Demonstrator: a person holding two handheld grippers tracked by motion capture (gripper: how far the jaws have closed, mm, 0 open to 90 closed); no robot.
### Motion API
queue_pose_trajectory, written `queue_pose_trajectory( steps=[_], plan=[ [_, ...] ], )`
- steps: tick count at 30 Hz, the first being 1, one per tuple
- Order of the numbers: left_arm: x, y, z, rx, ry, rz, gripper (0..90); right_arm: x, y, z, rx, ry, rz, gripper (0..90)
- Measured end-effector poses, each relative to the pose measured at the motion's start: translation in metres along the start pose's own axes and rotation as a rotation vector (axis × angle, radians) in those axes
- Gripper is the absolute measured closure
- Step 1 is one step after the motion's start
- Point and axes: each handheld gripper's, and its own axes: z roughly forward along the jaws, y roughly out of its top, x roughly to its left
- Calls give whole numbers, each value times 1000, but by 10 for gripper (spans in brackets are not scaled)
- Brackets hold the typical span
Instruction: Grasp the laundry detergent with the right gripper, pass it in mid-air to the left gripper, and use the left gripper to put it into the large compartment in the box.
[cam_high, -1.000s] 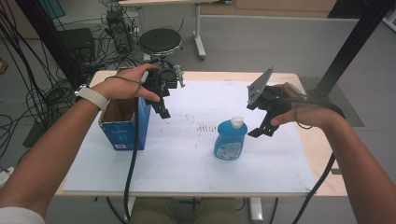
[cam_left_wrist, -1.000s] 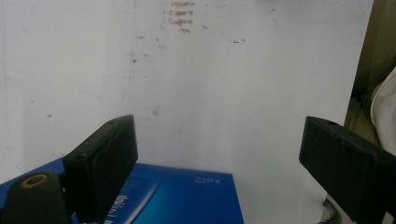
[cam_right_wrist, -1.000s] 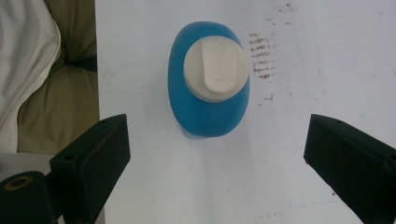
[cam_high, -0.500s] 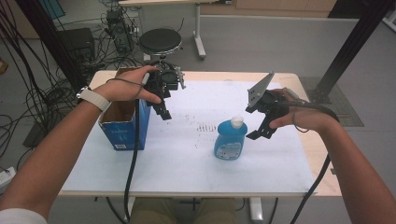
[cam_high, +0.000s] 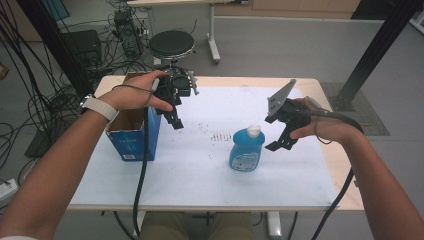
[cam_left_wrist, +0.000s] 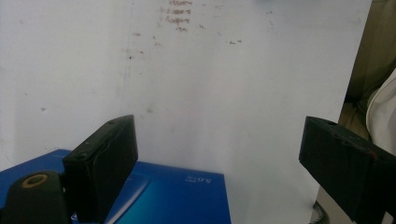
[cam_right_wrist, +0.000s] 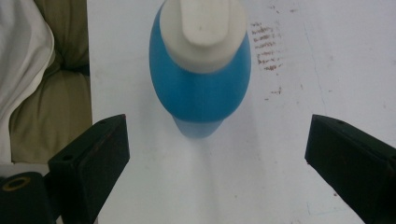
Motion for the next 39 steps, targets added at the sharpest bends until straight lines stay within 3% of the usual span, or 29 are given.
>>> queue_pose_trajectory(
  steps=[13, 18, 39],
  plan=[
    [-1, 6, 1, 8, -4, 1, 122, 1, -2, 1, -7, 3, -1, 65],
    [0, 6, 2, -24, -10, -16, 124, 0, -5, 1, 0, 12, 13, 62],
    [-3, 19, 11, 0, -5, 16, 124, 0, -17, 1, -85, 18, 10, 44]
  ],
)
